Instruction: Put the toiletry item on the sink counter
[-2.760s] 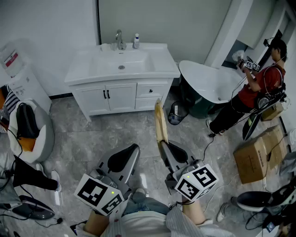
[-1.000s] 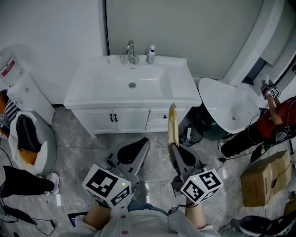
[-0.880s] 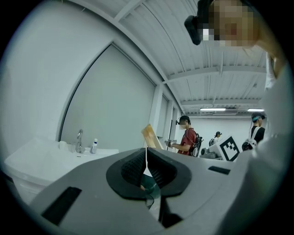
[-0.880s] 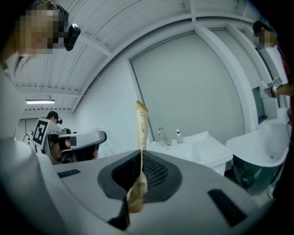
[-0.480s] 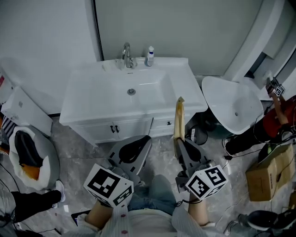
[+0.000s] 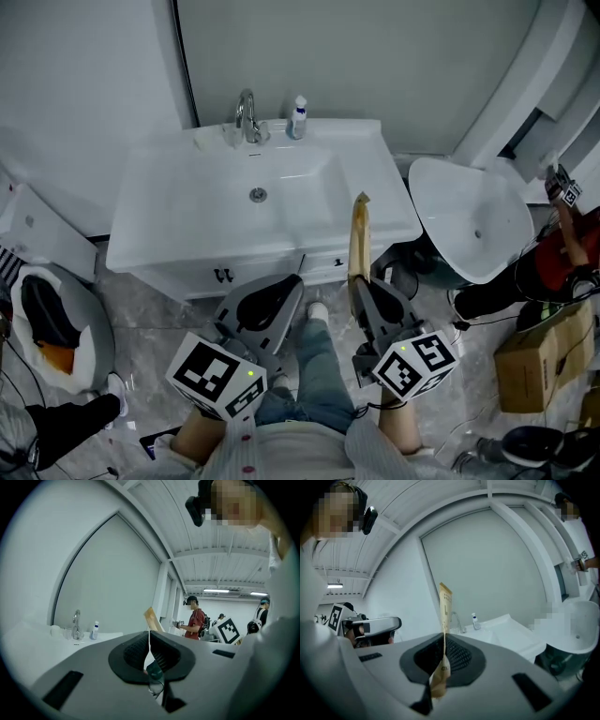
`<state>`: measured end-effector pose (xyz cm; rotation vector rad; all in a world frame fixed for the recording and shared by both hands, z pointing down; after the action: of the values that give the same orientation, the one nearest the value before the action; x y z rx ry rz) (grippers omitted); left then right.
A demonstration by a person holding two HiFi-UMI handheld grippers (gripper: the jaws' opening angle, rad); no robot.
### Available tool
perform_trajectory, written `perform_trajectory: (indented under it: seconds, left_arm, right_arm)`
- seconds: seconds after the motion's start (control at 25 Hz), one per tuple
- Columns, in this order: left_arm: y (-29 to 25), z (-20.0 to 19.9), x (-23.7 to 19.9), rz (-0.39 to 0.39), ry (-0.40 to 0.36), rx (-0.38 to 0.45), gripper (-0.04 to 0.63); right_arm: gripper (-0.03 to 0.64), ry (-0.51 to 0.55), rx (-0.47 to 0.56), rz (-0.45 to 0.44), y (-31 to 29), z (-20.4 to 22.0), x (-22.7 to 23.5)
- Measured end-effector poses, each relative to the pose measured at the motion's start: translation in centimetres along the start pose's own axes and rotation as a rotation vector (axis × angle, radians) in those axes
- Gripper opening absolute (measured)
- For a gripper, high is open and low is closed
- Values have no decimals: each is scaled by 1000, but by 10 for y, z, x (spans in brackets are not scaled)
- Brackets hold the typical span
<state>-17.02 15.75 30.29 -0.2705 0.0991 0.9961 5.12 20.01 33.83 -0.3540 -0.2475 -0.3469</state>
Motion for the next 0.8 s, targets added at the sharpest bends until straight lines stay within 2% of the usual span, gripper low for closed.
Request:
perform_trajectory:
  seconds: [0.36,0.8]
  left_arm:
    - [-69,-21,-41,-47,48,5,20]
    - [-171,-70,-75,-132,31,39,20]
  right_arm:
    - [12,7,-47,-44,-61,-42,58]
    - [12,50,-57,-140,-131,-113,149]
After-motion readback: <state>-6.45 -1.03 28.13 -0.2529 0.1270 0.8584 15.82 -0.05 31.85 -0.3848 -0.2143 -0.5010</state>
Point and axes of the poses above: the fingertips, and each gripper's own axes: y backward along the fingers, x to its right, z out of its underside, the point moved 10 cm from there along y, backward along the fingers, and after that the axes turned 9 degrees about -x, right-handed, at the moved point
